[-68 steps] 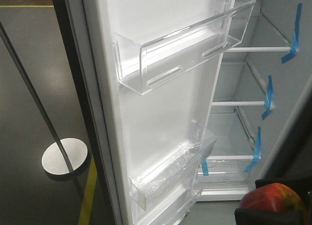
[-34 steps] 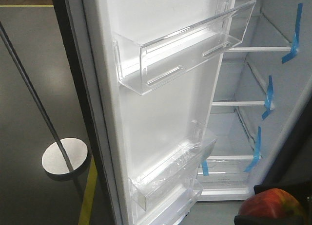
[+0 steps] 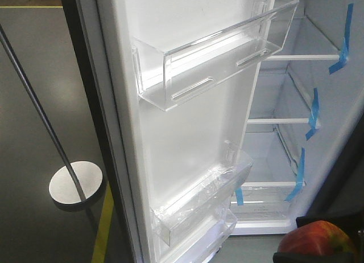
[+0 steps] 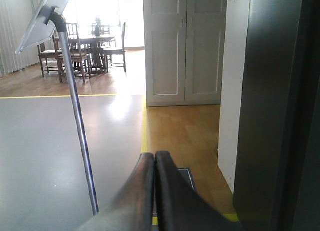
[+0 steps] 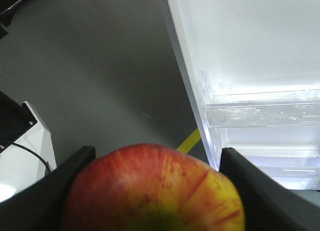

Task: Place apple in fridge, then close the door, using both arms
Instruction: 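Approach the refrigerator door shelves with the apple held, then raise the right gripper and move the apple over the top door shelf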

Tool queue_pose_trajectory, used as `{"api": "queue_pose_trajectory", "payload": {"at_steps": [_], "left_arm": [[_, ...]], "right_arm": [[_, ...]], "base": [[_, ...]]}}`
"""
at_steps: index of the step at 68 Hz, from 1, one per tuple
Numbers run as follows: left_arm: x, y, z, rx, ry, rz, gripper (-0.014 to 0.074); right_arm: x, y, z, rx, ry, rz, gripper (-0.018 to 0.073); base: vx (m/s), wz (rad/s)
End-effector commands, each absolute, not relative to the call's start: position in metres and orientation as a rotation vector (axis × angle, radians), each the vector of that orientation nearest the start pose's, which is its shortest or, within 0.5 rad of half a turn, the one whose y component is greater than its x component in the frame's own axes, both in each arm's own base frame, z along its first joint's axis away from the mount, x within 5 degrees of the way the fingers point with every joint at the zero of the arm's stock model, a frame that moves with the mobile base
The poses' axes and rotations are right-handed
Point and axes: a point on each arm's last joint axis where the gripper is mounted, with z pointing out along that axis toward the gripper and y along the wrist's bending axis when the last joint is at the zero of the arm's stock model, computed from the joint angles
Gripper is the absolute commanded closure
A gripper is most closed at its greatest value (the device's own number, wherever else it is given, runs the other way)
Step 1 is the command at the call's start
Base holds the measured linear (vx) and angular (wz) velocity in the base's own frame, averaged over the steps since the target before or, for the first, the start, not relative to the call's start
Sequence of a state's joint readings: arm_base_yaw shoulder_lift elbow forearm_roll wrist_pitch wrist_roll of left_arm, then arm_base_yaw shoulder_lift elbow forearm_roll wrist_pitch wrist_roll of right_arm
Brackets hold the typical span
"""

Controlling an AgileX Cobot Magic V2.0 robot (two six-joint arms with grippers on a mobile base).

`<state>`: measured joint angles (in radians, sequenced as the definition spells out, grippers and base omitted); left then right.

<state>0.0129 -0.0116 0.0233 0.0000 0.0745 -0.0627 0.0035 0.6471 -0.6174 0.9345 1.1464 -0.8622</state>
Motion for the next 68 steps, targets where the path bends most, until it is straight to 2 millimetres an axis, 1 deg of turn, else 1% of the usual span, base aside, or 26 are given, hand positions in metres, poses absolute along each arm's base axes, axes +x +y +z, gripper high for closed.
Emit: {"api": "queue_pose_trajectory", "payload": {"at_steps": [1,11,15,18,25,35,39,48,60,68], "left_arm": [[0.056,0.000,0.202,-0.054,1.498,-0.044,0.0603],[0.056,0.000,0.202,-0.054,1.498,-0.044,0.0603],[0.056,0.000,0.202,-0.054,1.498,-0.044,0.0603],[0.056,0.000,0.202,-0.054,1.498,-0.044,0.0603],[0.056,0.000,0.202,-0.054,1.498,-0.044,0.0603],[0.056,0.000,0.202,-0.054,1.498,-0.044,0.0603],[0.056,0.000,0.202,-0.054,1.498,-0.044,0.0603],[0.056,0.000,0.202,-0.054,1.498,-0.044,0.0603],[0.056,0.000,0.202,-0.054,1.498,-0.044,0.0603],[0.056,0.000,0.202,-0.054,1.498,-0.044,0.0603]], "right_arm": [[0.089,0.069,0.327,-0.705,2.025,0.836,0.0353],[0.090,0.069,0.328,-0.690,2.014,0.823,0.0353],[0.094,0.067,0.332,-0.654,1.986,0.782,0.0353],[0.097,0.065,0.339,-0.631,1.958,0.747,0.0353],[0.103,0.062,0.364,-0.597,1.870,0.670,0.0353],[0.113,0.062,0.403,-0.616,1.783,0.620,0.0353],[0.120,0.062,0.420,-0.623,1.753,0.608,0.0353],[0.139,0.062,0.448,-0.632,1.713,0.591,0.0351],[0.167,0.064,0.480,-0.624,1.660,0.620,0.0347],[0.187,0.065,0.495,-0.623,1.631,0.651,0.0343]], "base": [[0.00,0.00],[0.00,0.00],[0.00,0.00],[0.00,0.00],[0.00,0.00],[0.00,0.00],[0.00,0.00],[0.00,0.00],[0.00,0.00],[0.00,0.00]]}}
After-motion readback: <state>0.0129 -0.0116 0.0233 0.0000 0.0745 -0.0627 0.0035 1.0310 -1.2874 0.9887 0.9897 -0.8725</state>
